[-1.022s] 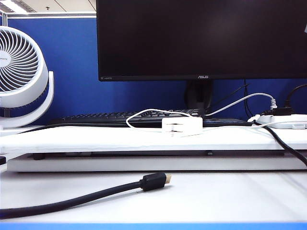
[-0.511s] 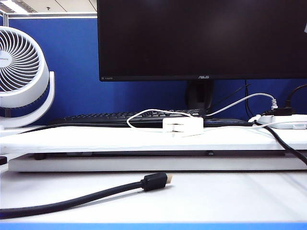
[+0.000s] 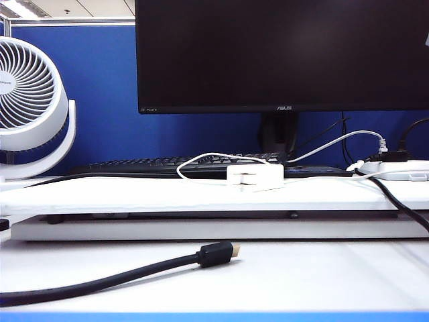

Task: Pick up the Type-C charging cable and the charging base, insert one end of the Type-C charger into the corresponding slot on the base, and finally place the plugged-in charger back on the table.

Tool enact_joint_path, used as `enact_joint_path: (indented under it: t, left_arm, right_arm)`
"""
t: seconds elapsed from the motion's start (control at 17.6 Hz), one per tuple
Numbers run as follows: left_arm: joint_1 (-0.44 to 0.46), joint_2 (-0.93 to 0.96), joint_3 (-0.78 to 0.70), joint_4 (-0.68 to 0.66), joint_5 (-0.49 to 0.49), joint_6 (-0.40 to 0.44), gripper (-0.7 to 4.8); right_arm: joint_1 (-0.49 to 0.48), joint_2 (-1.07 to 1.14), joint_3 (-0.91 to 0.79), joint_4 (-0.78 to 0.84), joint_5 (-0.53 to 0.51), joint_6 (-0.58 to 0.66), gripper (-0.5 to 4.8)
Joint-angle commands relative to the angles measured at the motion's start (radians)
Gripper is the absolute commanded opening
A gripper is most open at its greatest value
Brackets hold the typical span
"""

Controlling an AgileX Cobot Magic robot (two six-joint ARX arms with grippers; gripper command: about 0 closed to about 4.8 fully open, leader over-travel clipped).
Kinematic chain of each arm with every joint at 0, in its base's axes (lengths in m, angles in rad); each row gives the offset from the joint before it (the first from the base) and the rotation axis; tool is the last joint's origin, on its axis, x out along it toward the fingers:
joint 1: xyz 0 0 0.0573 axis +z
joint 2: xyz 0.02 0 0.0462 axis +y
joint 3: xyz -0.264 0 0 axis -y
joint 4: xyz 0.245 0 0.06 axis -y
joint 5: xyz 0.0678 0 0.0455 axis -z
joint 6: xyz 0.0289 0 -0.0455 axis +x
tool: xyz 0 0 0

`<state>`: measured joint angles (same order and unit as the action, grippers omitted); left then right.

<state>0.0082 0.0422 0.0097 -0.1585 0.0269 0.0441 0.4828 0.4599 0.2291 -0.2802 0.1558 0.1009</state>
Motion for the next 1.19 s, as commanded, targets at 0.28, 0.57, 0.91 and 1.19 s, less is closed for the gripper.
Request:
enact_joint_path:
  t: [0.28,0.57,0.91,1.19]
  left_arm:
    - [0.006,0.000,-0.001,-0.020,-0.094,-0.022,-0.04]
    - [0.006,0.000,-0.001,-0.019,-0.092,-0.033,-0.04]
    - [0.006,0.000,-0.001,-0.019,-0.092,-0.033,-0.04]
    - [0.006,0.001,-0.001,-0.019,-0.092,-0.033,-0.04]
  right_arm:
    - [0.000,0.000,0.001,0.016,0.000,0.004,-0.05]
    - [0.000,0.000,0.001,0.015,0.000,0.004,-0.05]
    - [-0.233,-0.159,-0.040,0.024,0.001,-0.006,-0.05]
    - [-0.333,-0.458,-0.198,0.039,-0.002,-0.135,-0.05]
